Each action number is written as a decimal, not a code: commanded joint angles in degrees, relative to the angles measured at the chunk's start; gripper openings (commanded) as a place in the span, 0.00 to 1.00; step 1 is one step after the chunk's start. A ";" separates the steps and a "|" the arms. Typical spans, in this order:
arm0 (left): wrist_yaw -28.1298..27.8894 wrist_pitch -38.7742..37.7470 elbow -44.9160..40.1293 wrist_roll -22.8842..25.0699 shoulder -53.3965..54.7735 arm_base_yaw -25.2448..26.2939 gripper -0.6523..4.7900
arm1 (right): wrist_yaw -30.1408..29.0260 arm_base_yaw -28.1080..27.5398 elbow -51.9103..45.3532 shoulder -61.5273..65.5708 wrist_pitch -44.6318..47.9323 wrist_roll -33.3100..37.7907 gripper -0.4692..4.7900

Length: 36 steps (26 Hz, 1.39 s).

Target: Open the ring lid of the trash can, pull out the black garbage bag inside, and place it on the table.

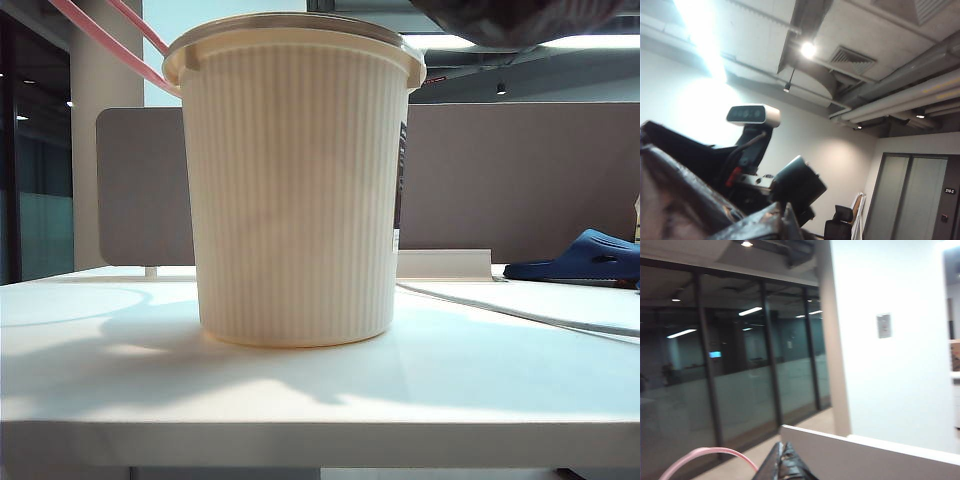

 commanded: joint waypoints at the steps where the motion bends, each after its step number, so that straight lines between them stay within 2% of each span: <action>1: 1.11 0.70 0.39 0.15 0.44 0.02 0.11 | 1.33 -0.26 0.24 -0.92 -3.98 -4.04 0.08; 18: 6.21 -0.11 0.39 0.37 5.20 -0.76 0.11 | 5.11 -0.31 0.22 -1.07 -15.87 -14.10 0.08; 27: 7.45 -0.28 0.39 0.44 7.65 0.17 0.11 | 10.49 -0.33 0.17 -1.07 -23.65 -21.38 0.08; 36: 8.79 -1.81 0.39 1.75 9.20 2.47 0.11 | 12.02 -0.35 -5.73 -1.09 -22.95 -23.30 0.08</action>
